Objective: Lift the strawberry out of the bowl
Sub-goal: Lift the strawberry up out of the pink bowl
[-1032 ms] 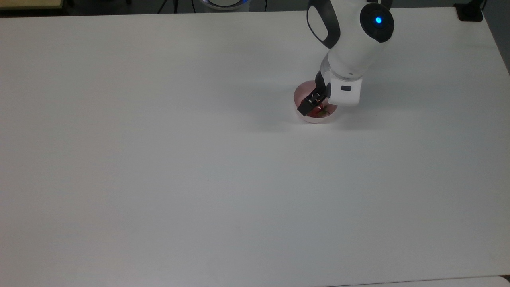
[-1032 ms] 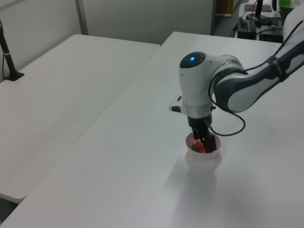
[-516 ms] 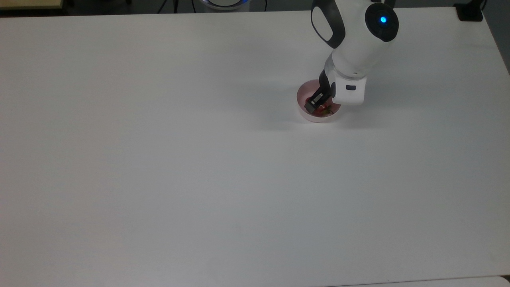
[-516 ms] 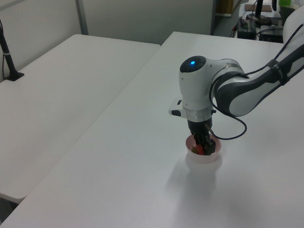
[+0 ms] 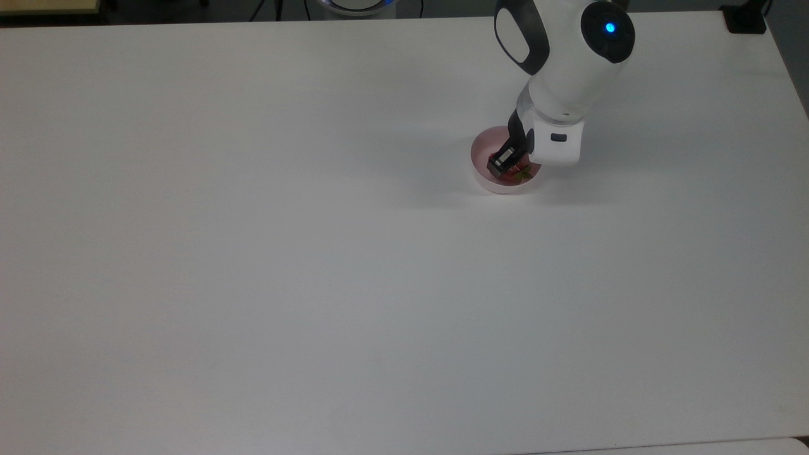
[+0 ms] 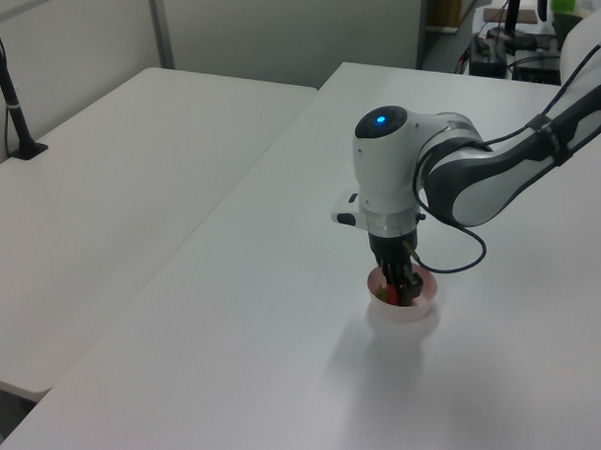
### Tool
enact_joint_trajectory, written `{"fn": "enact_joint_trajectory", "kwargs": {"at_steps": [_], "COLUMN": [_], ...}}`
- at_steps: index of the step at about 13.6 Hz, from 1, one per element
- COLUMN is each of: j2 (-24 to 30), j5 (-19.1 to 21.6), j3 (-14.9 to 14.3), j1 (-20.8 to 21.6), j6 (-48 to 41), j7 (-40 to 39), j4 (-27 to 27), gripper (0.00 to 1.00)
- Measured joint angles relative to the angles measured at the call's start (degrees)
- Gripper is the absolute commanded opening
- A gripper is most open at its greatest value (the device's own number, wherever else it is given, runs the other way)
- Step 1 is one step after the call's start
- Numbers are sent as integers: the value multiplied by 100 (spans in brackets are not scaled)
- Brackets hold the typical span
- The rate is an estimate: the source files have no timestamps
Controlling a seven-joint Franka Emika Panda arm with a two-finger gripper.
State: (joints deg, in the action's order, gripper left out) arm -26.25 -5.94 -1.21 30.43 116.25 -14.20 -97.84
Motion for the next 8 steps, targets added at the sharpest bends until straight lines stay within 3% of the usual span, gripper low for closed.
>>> {"fn": "enact_joint_trajectory", "kwargs": {"at_steps": [3, 5, 8], "j2": [210, 724, 1182], "j5": [7, 172, 279], "j3": [-18, -58, -15], "j1": [-9, -110, -654], "j6": [-12, -616, -1135], "j7": [25, 71, 122], "j4": [138, 406, 599], "gripper": [34, 34, 34]}}
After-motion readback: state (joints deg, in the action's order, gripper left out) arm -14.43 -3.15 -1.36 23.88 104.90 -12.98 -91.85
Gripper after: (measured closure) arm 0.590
